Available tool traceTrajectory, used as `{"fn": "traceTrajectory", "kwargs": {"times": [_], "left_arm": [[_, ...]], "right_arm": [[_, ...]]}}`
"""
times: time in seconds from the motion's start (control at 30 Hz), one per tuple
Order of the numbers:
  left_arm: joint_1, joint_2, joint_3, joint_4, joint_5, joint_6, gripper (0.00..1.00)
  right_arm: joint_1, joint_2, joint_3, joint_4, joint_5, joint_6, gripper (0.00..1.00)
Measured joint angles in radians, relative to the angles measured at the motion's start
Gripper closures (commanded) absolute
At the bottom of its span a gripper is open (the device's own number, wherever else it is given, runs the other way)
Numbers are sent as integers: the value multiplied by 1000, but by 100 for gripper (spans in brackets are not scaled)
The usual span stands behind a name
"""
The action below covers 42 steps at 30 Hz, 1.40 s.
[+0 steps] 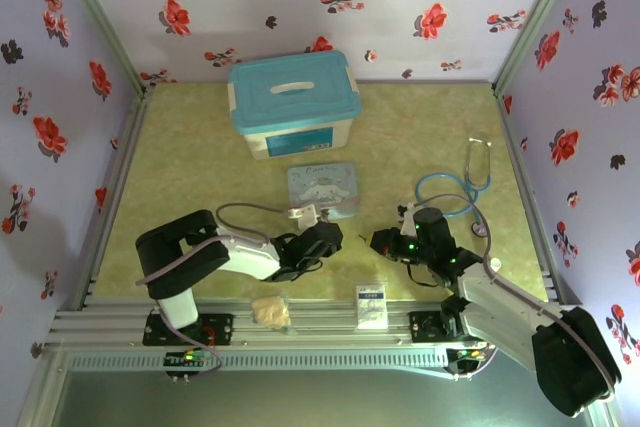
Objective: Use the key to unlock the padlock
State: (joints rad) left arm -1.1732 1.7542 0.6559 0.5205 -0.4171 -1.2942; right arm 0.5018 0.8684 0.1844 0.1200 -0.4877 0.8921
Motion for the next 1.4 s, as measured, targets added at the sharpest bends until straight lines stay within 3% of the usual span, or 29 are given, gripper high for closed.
{"fn": "traceTrajectory", "kwargs": {"times": [0.23, 0.63, 1.0, 1.23, 1.4], "left_arm": [[0, -2, -46, 170, -2, -88, 100], [-1, -1, -64, 340, -27, -166, 100], [-2, 14, -70, 423, -29, -212, 100], [-5, 21, -94, 511, -40, -234, 100], [-9, 21, -108, 535, -58, -245, 100]], "right_arm": [[12, 5, -38, 89, -1, 98, 100], [57, 257, -48, 411, -21, 212, 100], [57, 230, -48, 489, -26, 225, 100], [52, 299, -47, 589, -51, 266, 100], [42, 264, -46, 570, -61, 266, 100]]}}
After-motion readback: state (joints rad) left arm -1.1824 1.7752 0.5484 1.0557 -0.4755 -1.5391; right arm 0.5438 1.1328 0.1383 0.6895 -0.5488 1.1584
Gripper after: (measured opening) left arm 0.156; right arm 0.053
